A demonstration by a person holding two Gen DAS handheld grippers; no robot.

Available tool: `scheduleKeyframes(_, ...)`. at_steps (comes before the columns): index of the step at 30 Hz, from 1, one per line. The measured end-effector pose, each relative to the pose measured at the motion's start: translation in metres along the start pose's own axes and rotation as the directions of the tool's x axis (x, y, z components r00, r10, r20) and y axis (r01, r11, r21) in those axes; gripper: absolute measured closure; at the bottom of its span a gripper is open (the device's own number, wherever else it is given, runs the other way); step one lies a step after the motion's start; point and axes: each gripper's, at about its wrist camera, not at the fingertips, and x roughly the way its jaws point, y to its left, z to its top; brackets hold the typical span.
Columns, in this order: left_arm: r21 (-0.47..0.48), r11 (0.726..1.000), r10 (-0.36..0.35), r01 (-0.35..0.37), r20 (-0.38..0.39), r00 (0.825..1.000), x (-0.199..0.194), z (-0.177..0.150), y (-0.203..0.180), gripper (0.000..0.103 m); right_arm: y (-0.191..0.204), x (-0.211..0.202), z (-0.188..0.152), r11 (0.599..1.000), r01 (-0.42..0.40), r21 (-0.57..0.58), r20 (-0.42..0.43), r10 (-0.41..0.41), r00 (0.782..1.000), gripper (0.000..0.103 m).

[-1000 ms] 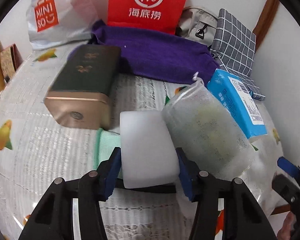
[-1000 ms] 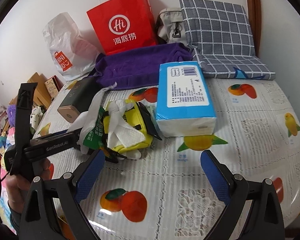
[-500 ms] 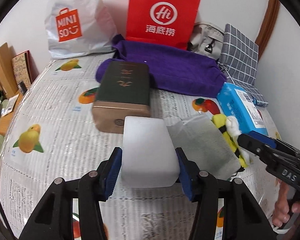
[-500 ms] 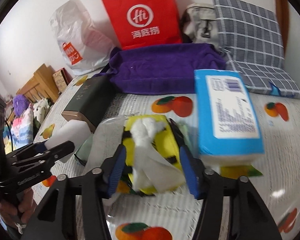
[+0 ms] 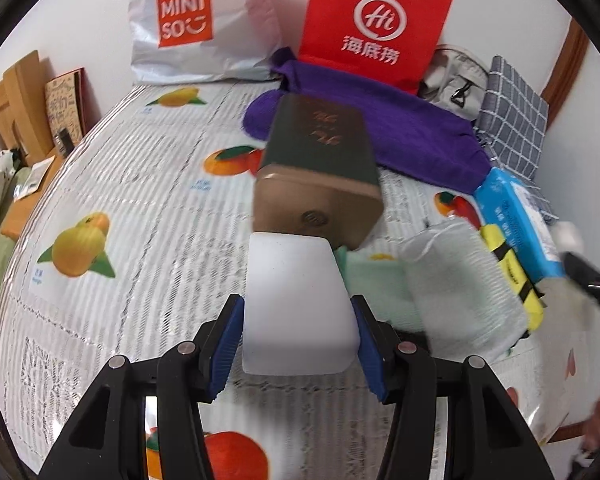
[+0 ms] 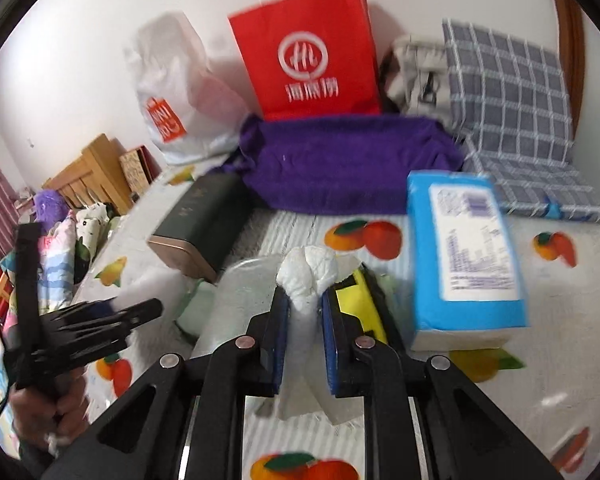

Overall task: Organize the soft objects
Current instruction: 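Carry the foam block with the left gripper while the right gripper carries the tissue toward the purple towel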

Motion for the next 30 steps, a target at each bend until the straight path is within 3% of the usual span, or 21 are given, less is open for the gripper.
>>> scheduleKeyframes(2, 0.005, 1.000, 0.012, -0.012, -0.012, 1.000, 0.003, -0.004, 0.004, 0.052, -0.008, -0.016, -0.007, 0.999, 0.031, -0.008, 0.002, -0.031, 1.000, 0.086)
scheduleKeyframes(6, 0.005, 0.999, 0.033, -0.033, -0.039, 0.999, 0.014, -0.012, 0.010, 0.052, -0.028, -0.024, -0.035, 0.994, 0.112, -0.019, -0.076, -0.113, 0.991, 0.086)
scheduleKeyframes(10, 0.049, 0.997, 0.057, -0.056, -0.019, 0.998, 0.015, -0.014, 0.005, 0.050, -0.052, -0.005, -0.071, 0.983, 0.182, 0.031, -0.167, -0.174, 0.970, 0.086)
scheduleKeyframes(15, 0.069, 0.995, 0.067, -0.065, -0.015, 0.998, 0.017, -0.016, -0.001, 0.039, -0.062, 0.018, -0.089, 0.970, 0.243, 0.024, -0.202, -0.234, 0.951, 0.083)
scheduleKeyframes(17, 0.060, 0.995, 0.081, -0.080, -0.011, 0.997, 0.017, -0.015, -0.002, 0.041, -0.065, 0.019, -0.090, 0.969, 0.245, 0.040, -0.183, -0.234, 0.955, 0.083)
scheduleKeyframes(18, 0.062, 0.993, 0.102, -0.101, -0.008, 0.995, 0.016, -0.015, -0.003, 0.053, -0.067, 0.018, -0.091, 0.969, 0.240, 0.054, -0.174, -0.227, 0.958, 0.083)
scheduleKeyframes(19, 0.067, 0.991, 0.117, -0.117, -0.008, 0.993, 0.016, -0.014, -0.003, 0.056, -0.069, 0.016, -0.090, 0.971, 0.231, 0.065, -0.174, -0.217, 0.961, 0.084)
scheduleKeyframes(30, 0.054, 0.994, 0.092, -0.094, 0.032, 0.995, -0.023, 0.005, -0.013, 0.056, -0.062, -0.029, -0.057, 0.989, 0.130, 0.077, -0.076, -0.124, 0.989, 0.085)
